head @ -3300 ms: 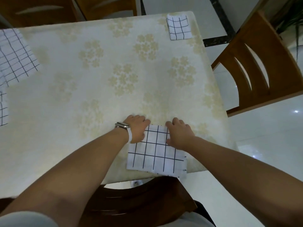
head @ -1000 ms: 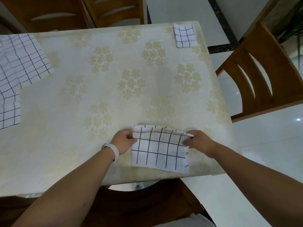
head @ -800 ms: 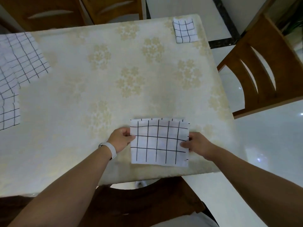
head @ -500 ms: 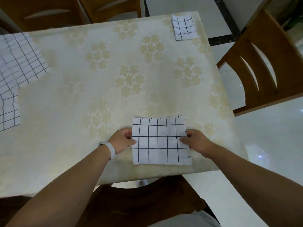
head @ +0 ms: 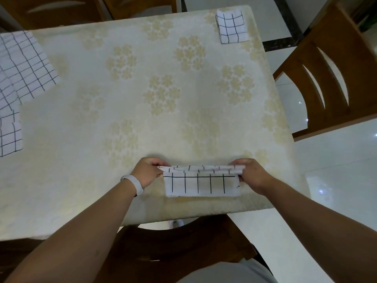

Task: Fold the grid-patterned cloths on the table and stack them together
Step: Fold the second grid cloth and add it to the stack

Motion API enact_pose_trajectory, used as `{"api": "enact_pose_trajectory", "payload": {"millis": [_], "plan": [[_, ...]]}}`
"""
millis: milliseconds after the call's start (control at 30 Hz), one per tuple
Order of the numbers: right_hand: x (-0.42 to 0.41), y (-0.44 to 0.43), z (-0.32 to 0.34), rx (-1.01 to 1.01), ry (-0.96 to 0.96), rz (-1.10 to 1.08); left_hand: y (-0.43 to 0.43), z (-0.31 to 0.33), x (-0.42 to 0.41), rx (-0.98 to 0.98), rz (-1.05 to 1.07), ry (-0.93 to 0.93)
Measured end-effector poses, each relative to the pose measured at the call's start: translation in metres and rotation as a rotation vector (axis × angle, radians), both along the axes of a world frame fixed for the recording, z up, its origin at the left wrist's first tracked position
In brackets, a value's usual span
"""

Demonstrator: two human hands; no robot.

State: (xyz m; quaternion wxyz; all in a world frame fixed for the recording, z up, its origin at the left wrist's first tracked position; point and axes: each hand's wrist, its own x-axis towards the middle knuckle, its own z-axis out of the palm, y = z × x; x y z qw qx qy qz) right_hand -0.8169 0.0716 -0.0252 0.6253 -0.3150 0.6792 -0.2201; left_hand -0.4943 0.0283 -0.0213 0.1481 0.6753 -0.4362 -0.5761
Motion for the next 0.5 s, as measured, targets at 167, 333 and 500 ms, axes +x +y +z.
{"api": "enact_pose_trajectory", "payload": {"millis": [167, 333, 500], "plan": [[0.002, -0.002, 0.004, 0.008, 0.080, 0.047, 0.001, -0.007, 0.008, -0.147, -0.205, -0.127], [0.002, 0.001, 0.000, -0.256, 0.478, 0.447, 0.005, -0.007, 0.010, -0.420, -0.644, -0.296], [0.001, 0.008, -0.001, -0.462, 0.701, 0.605, 0.015, -0.010, 0.011, -0.713, -0.789, -0.443]]}}
